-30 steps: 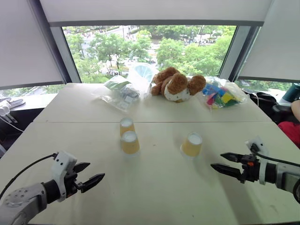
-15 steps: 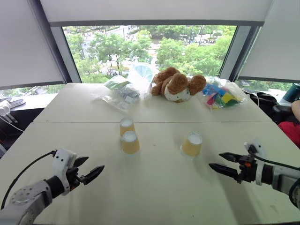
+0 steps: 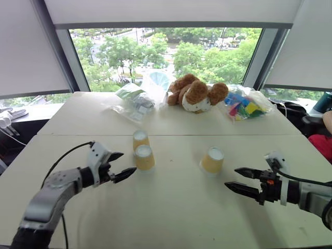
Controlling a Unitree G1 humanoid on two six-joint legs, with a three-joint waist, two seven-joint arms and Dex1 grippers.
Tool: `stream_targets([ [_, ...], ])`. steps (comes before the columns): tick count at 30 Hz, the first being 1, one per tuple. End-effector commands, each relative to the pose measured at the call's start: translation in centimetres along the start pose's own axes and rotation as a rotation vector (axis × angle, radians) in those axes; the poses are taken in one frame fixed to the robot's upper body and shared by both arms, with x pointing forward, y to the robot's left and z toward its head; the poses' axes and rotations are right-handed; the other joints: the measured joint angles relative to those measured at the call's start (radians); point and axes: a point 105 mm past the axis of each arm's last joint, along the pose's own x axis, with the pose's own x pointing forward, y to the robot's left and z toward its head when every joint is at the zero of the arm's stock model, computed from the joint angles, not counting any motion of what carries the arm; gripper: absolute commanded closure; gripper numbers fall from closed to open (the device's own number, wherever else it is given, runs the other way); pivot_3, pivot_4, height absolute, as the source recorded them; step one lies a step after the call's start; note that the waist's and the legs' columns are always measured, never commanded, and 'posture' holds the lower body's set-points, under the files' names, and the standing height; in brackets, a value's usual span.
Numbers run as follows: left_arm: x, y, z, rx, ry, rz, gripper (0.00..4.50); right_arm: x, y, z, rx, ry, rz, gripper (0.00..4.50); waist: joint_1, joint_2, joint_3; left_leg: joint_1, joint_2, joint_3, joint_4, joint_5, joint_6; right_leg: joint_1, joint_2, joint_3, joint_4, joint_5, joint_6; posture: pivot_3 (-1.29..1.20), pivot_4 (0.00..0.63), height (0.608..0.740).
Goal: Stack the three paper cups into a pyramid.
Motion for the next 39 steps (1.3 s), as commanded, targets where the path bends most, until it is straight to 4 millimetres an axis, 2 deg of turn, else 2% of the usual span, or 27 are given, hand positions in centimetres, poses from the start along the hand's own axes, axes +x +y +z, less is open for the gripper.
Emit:
stream_targets([
  [1, 1.5, 0.0, 0.8, 0.049, -0.031, -0.049, 0.03, -0.2, 0.5, 1.1, -0.041, -0.026, -0.003, 0.00, 0.000, 0.000, 0.000, 0.000, 0.000, 0.000, 0.000, 0.000, 0.000, 0.000, 0.000, 0.000, 0.000, 0.000, 0.000, 0.00, 0.150, 0.740],
  [6, 3.5, -0.1, 1.1, 0.041, -0.066, -0.097, 0.03, -0.2, 0.7, 0.9, -0.043, -0.037, -0.024, 0.00, 0.000, 0.000, 0.000, 0.000, 0.000, 0.000, 0.000, 0.000, 0.000, -0.001, 0.000, 0.000, 0.001, 0.000, 0.000, 0.00, 0.150, 0.740],
  [10, 4.2, -0.4, 1.3, 0.039, -0.087, -0.114, 0.03, -0.3, 0.8, 0.6, -0.035, -0.047, -0.043, 0.00, 0.000, 0.000, 0.000, -0.001, 0.000, 0.000, 0.000, 0.000, 0.000, -0.001, 0.000, 0.000, 0.001, 0.000, 0.000, 0.00, 0.150, 0.740],
  [13, 4.6, -0.7, 0.9, 0.047, -0.084, -0.125, 0.86, -0.3, 0.9, 0.3, -0.032, -0.047, -0.050, 0.00, 0.000, 0.000, 0.000, -0.001, 0.000, 0.000, 0.000, 0.000, 0.000, -0.001, 0.000, 0.000, 0.001, 0.000, 0.000, 0.00, 0.150, 0.740],
  [16, 5.0, -0.5, 0.9, 0.058, -0.092, -0.111, 2.29, -0.2, 0.8, 0.4, -0.030, -0.052, -0.054, 0.00, 0.000, 0.000, 0.000, -0.001, 0.000, 0.000, 0.000, 0.000, 0.000, -0.001, 0.000, 0.000, 0.001, 0.000, 0.000, 0.00, 0.150, 0.740],
  [17, 5.2, -0.4, 1.0, 0.057, -0.097, -0.101, 2.41, -0.1, 0.8, 0.4, -0.029, -0.053, -0.054, 0.00, 0.001, 0.000, 0.000, -0.001, 0.000, 0.000, 0.001, 0.000, 0.000, -0.001, 0.000, 0.000, 0.001, 0.000, 0.000, 0.00, 0.150, 0.740],
  [21, 5.2, -0.8, 2.2, 0.038, -0.144, -0.121, 2.41, -0.1, 0.7, 0.3, -0.022, -0.055, -0.053, 0.00, 0.000, 0.000, 0.000, -0.002, -0.001, -0.001, 0.001, 0.000, 0.000, -0.001, 0.000, 0.000, 0.001, 0.000, 0.000, 0.00, 0.150, 0.740],
  [26, 5.6, -6.4, 4.1, -0.008, -0.197, -0.321, 2.41, -0.3, 1.0, 0.5, -0.013, -0.047, -0.033, 0.00, 0.002, 0.000, 0.000, -0.004, 0.000, -0.002, 0.002, 0.000, 0.000, -0.002, 0.000, 0.000, 0.002, 0.000, 0.000, 0.00, 0.150, 0.740],
  [29, 6.8, -8.2, 3.2, 0.004, -0.173, -0.344, 2.41, -0.2, 1.1, 0.7, -0.016, -0.047, -0.030, 0.00, 0.001, 0.000, 0.000, -0.004, 0.000, -0.002, 0.002, 0.000, 0.000, -0.001, -0.001, 0.000, 0.002, 0.000, 0.000, 0.00, 0.150, 0.740],
  [37, 7.1, -9.4, 1.4, 0.047, -0.122, -0.378, 2.41, -0.2, 1.4, 0.8, -0.021, -0.041, -0.030, 0.00, -0.001, 0.000, 0.000, -0.003, 0.000, -0.002, 0.002, 0.000, 0.000, -0.002, 0.001, 0.001, 0.002, 0.000, 0.000, 0.00, 0.150, 0.740],
  [39, 7.1, -9.6, 1.2, 0.045, -0.123, -0.385, 1.39, -0.1, 1.4, 0.7, -0.019, -0.041, -0.030, 0.00, 0.002, 0.000, 0.000, -0.003, 0.000, -0.002, 0.002, 0.000, 0.000, -0.002, 0.000, 0.001, 0.002, 0.000, 0.000, 0.00, 0.150, 0.740],
])
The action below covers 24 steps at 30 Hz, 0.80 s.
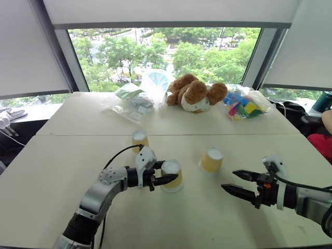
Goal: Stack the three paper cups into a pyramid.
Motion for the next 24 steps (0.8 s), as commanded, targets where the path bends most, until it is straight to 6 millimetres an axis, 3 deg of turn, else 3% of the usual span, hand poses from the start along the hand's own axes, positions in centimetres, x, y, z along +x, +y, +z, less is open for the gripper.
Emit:
stream_targets([
  [1, 0.0, -0.5, 0.5, 0.027, -0.029, -0.018, 1.03, -0.2, 0.4, 1.0, -0.039, -0.028, 0.000, 0.00, 0.002, 0.000, 0.000, 0.000, 0.000, 0.000, 0.000, 0.000, 0.000, 0.000, 0.000, 0.000, 0.000, 0.000, 0.000, 0.00, 0.150, 0.740],
  [3, -0.1, -0.2, 0.7, 0.026, -0.039, -0.005, 0.02, -0.2, 0.3, 1.0, -0.039, -0.029, -0.002, 0.00, 0.001, 0.000, 0.000, 0.000, 0.000, 0.000, 0.000, 0.000, 0.000, 0.000, 0.000, 0.000, 0.000, 0.000, 0.000, 0.00, 0.150, 0.740],
  [8, -1.8, 0.6, 2.1, 0.017, -0.058, 0.085, 0.02, -0.5, 0.0, 0.8, -0.031, -0.026, -0.010, 0.00, -0.002, 0.000, 0.000, 0.000, 0.000, 0.000, 0.000, 0.000, 0.000, 0.000, 0.000, 0.000, 0.000, 0.000, 0.000, 0.00, 0.150, 0.740],
  [11, -5.7, 0.8, 3.2, -0.018, -0.049, 0.179, 0.02, -0.8, -0.2, 0.8, -0.023, -0.026, -0.014, 0.00, -0.008, 0.000, 0.000, -0.001, 0.002, 0.000, 0.000, 0.000, 0.000, 0.000, 0.000, 0.000, 0.000, 0.000, 0.000, 0.00, 0.150, 0.740],
  [14, -10.0, 1.2, 3.0, -0.034, 0.022, 0.285, 0.02, -1.0, -0.5, 0.9, -0.017, -0.034, -0.019, 0.00, -0.016, 0.000, 0.000, 0.000, 0.003, 0.000, -0.001, 0.000, 0.000, -0.001, 0.000, 0.000, 0.000, 0.000, 0.000, 0.00, 0.150, 0.740],
  [17, -12.5, 3.0, 3.1, -0.039, 0.040, 0.397, 0.02, -0.7, -0.8, 0.9, -0.013, -0.033, -0.010, 0.00, -0.002, 0.000, 0.000, 0.001, 0.002, 0.000, -0.001, 0.000, 0.000, 0.000, -0.001, 0.000, 0.000, 0.000, 0.000, 0.00, 0.150, 0.740],
  [20, -13.2, 4.3, 3.4, -0.059, 0.019, 0.412, 0.02, -0.1, -0.8, 0.9, -0.020, -0.031, 0.007, 0.00, 0.004, 0.000, 0.000, 0.001, 0.000, -0.001, 0.000, 0.000, 0.000, 0.001, -0.001, 0.000, -0.001, 0.000, 0.000, 0.00, 0.150, 0.740],
  [24, -13.3, 8.1, 3.3, -0.016, -0.015, 0.516, 0.02, 0.3, -0.7, 1.3, -0.029, -0.034, 0.020, 0.00, 0.002, 0.000, 0.000, 0.000, -0.001, -0.001, 0.000, 0.000, 0.000, 0.001, -0.001, -0.001, -0.001, 0.000, 0.000, 0.00, 0.150, 0.740],
])
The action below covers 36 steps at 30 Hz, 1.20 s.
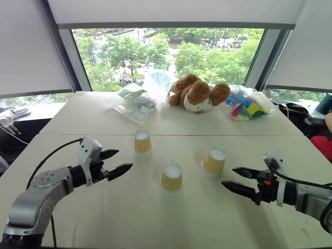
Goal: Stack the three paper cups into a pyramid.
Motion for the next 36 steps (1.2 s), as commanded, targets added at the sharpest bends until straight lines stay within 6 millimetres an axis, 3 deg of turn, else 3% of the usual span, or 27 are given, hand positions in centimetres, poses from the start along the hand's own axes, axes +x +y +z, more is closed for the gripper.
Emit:
stream_targets([
  [1, 1.2, 2.3, 0.7, 0.058, -0.051, 0.069, 0.02, -0.1, 0.1, 0.9, -0.037, -0.021, 0.006, 0.00, -0.003, 0.000, 0.000, 0.000, 0.000, 0.000, 0.000, 0.000, 0.000, 0.000, 0.000, 0.000, 0.000, 0.000, 0.000, 0.00, 0.150, 0.740],
  [6, 4.8, 2.9, 0.0, 0.085, -0.059, 0.014, 0.02, -0.5, 0.1, 1.2, -0.048, -0.025, -0.008, 0.00, -0.004, 0.000, 0.000, 0.000, 0.000, 0.001, 0.000, 0.000, 0.000, -0.001, 0.000, 0.000, 0.001, 0.000, 0.000, 0.00, 0.150, 0.740],
  [14, 8.7, 3.8, -0.1, 0.127, -0.078, -0.012, 0.02, -0.8, 0.7, 1.5, -0.046, -0.053, -0.027, 0.00, -0.004, 0.000, 0.000, -0.001, 0.000, 0.001, 0.001, 0.000, 0.000, -0.001, 0.001, 0.000, 0.001, 0.000, 0.000, 0.00, 0.150, 0.740],
  [28, 12.1, 3.5, -0.2, 0.128, -0.099, -0.049, 0.02, -1.2, 1.7, 3.0, -0.072, -0.129, -0.041, 0.00, -0.004, 0.000, 0.000, -0.005, 0.000, 0.000, 0.009, -0.004, 0.006, -0.002, 0.002, -0.002, 0.003, 0.000, 0.001, 0.00, 0.150, 0.740],
  [30, 12.3, 3.4, 0.0, 0.110, -0.116, -0.056, 0.56, -1.2, 1.8, 3.0, -0.074, -0.132, -0.044, 0.00, -0.003, 0.000, 0.000, -0.005, 0.000, -0.001, 0.009, -0.004, 0.006, -0.002, 0.002, -0.002, 0.003, 0.000, 0.001, 0.00, 0.150, 0.740],
  [33, 12.3, 3.3, 0.1, 0.110, -0.126, -0.060, 1.92, -1.2, 1.8, 2.8, -0.073, -0.129, -0.049, 0.00, -0.004, 0.000, 0.000, -0.006, 0.000, -0.001, 0.010, -0.004, 0.007, -0.002, 0.001, -0.002, 0.003, 0.000, 0.001, 0.00, 0.150, 0.740],
  [34, 12.3, 3.3, 0.3, 0.113, -0.132, -0.058, 2.17, -1.2, 1.7, 2.8, -0.072, -0.127, -0.050, 0.00, -0.004, 0.000, 0.000, -0.006, 0.000, 0.000, 0.010, -0.004, 0.007, -0.002, 0.001, -0.002, 0.003, 0.000, 0.001, 0.00, 0.150, 0.740],
  [36, 12.1, 3.4, 0.7, 0.120, -0.145, -0.059, 2.17, -1.2, 1.6, 2.7, -0.071, -0.126, -0.051, 0.00, -0.004, 0.000, 0.000, -0.006, 0.000, 0.000, 0.010, -0.004, 0.007, -0.002, 0.001, -0.002, 0.003, 0.000, 0.001, 0.00, 0.150, 0.740],
])
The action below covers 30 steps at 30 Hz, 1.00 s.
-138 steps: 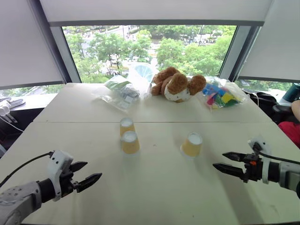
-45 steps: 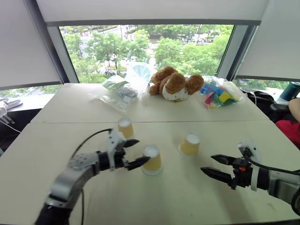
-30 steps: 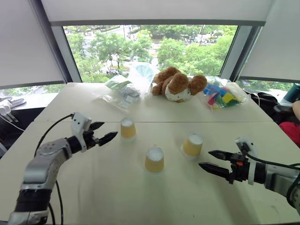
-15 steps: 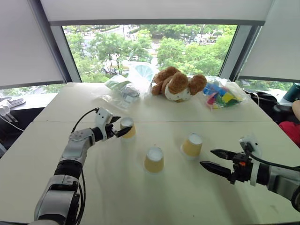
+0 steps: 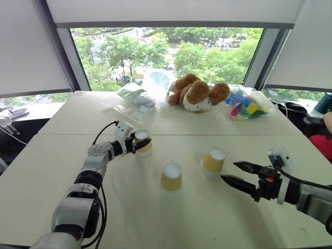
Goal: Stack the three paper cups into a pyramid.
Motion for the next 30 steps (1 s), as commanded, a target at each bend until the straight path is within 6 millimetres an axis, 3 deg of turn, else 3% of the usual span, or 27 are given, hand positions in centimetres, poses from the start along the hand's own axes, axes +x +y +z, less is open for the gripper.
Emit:
stream_targets([
  [1, -0.1, 0.6, 2.7, 0.050, -0.077, 0.003, 2.17, -0.4, 0.2, 1.0, -0.041, -0.037, -0.003, 0.00, 0.000, 0.000, 0.000, 0.000, 0.000, 0.000, 0.000, 0.000, 0.000, 0.000, 0.000, 0.000, 0.000, 0.000, 0.000, 0.00, 0.150, 0.740],
  [5, -2.7, -0.9, 3.5, 0.066, -0.115, -0.056, 2.17, -0.7, -0.2, 0.9, -0.041, -0.031, -0.015, 0.00, -0.004, 0.000, 0.000, 0.000, 0.001, 0.000, 0.000, 0.000, 0.001, 0.000, 0.000, 0.000, 0.000, 0.000, 0.000, 0.00, 0.150, 0.740],
  [9, -6.2, -5.3, 3.2, 0.053, -0.083, -0.095, 2.17, -1.0, -0.9, 0.6, -0.038, -0.018, -0.028, 0.00, -0.011, 0.001, 0.000, 0.001, 0.003, 0.000, 0.000, -0.001, 0.002, 0.000, -0.001, 0.003, 0.002, 0.000, 0.000, 0.00, 0.150, 0.740],
  [14, -8.0, -7.8, 3.0, -0.026, -0.071, -0.034, 2.17, -0.4, -1.1, 0.4, -0.032, -0.015, -0.007, 0.00, 0.007, 0.001, 0.000, 0.000, 0.003, -0.001, 0.002, -0.001, 0.001, 0.001, -0.003, 0.004, 0.000, 0.000, 0.000, 0.00, 0.150, 0.740],
  [30, -6.9, -10.3, 0.5, -0.057, -0.014, -0.112, 2.17, -0.3, -1.6, 0.4, -0.057, 0.007, -0.003, 0.00, 0.000, 0.001, 0.000, 0.001, 0.000, 0.000, 0.002, -0.001, 0.001, 0.001, -0.003, 0.004, 0.000, 0.000, 0.000, 0.00, 0.150, 0.740],
])
